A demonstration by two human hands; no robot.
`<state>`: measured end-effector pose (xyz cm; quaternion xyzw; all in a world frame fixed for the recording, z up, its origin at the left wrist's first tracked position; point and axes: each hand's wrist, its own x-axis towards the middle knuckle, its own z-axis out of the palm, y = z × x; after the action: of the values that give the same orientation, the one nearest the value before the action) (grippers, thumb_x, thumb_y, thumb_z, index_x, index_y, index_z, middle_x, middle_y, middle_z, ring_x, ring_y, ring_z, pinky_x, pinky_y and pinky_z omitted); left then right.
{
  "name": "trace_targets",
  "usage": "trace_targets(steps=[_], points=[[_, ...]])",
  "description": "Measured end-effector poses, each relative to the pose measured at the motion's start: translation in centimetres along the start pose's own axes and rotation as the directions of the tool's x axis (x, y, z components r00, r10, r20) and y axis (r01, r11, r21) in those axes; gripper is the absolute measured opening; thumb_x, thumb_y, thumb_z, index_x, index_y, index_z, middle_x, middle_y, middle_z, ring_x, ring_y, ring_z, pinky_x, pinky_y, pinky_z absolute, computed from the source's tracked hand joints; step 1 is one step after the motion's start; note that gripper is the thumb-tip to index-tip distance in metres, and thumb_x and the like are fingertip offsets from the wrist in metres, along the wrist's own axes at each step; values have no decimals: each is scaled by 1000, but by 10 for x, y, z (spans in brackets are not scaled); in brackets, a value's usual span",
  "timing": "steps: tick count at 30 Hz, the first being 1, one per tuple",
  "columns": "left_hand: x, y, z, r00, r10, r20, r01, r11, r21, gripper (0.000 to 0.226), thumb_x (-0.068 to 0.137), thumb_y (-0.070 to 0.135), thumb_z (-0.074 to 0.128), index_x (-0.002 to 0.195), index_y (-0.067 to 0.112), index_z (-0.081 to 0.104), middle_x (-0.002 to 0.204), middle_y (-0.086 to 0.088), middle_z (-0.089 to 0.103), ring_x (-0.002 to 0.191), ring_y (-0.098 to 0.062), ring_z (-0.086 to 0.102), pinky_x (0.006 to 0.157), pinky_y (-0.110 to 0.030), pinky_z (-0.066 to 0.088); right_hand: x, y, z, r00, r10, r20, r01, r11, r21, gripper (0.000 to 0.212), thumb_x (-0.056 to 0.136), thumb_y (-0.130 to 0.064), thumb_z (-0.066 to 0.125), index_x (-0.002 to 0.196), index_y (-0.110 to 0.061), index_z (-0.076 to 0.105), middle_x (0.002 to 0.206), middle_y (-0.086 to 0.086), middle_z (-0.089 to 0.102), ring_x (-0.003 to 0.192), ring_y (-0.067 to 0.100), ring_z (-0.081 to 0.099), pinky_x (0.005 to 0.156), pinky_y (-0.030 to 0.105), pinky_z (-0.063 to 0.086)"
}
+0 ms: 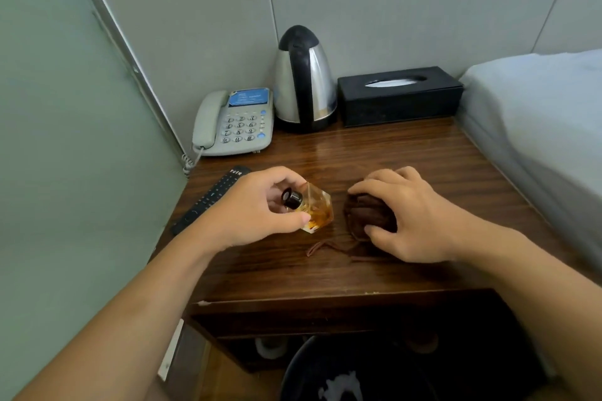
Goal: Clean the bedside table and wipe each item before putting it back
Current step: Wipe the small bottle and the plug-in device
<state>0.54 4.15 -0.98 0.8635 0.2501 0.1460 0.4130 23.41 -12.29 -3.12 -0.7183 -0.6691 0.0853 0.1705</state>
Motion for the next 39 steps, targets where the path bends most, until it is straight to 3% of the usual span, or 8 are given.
trace_targets(steps=[5,11,15,19,22,29,34,39], points=[[-10,-6,-2,999,-28,-23,28,1000,-1,45,80,7,86,114,26,66,113,7,73,106,-14,73,95,-40,60,8,-5,0,999,-1,-36,4,996,91,68,84,-30,80,142,-36,46,128,-17,53,119,10,47,99,27,47],[-17,-9,-2,999,-9,-53,10,1000,16,45,82,7,85,118,28,66,116,13,72,100,-17,75,85,-34,60,15,-15,-1,935,52,-352,72,942,329,68,77,-23,85,138,-26,57,123,-15,52,109,0,54,86,2,40],[-16,-4,3,999,35,-22,-34,999,33,47,85,9,84,124,27,66,114,12,74,105,-12,73,90,-29,59,16,-30,6,911,-124,-393,261,912,318,56,79,-23,81,133,-25,63,126,-14,56,117,0,55,98,13,46],[-12,0,10,996,73,-58,-69,996,58,43,85,10,83,124,24,70,110,5,77,104,-13,74,96,-37,59,10,-34,26,927,-83,-365,230,896,380,50,82,-23,76,130,-29,63,121,-16,59,113,1,57,97,28,52],[-8,1,11,996,60,-68,-55,996,64,39,85,11,84,119,25,73,105,3,78,97,-16,75,93,-45,60,-2,-34,28,927,-139,-349,271,891,363,46,77,-34,72,122,-34,65,113,-20,60,107,3,60,89,27,53],[-2,-2,8,994,75,-79,-62,985,160,40,84,22,85,121,32,72,103,8,77,94,-15,74,89,-46,60,19,-30,24,935,-40,-351,191,894,406,47,81,-17,77,125,-32,68,115,-18,63,108,1,60,94,24,53],[1,3,8,993,107,-54,-92,969,228,42,84,28,84,124,36,72,106,12,76,97,-14,72,89,-45,59,13,-27,26,958,-16,-285,136,904,405,50,87,-33,75,135,-29,60,122,-15,60,113,2,58,99,28,53],[2,4,8,993,104,-51,-92,974,206,38,84,25,84,119,34,73,101,9,77,88,-18,74,82,-49,60,5,-35,36,917,-77,-391,198,940,279,48,86,-44,74,129,-26,65,115,-19,59,109,1,58,95,24,52]])
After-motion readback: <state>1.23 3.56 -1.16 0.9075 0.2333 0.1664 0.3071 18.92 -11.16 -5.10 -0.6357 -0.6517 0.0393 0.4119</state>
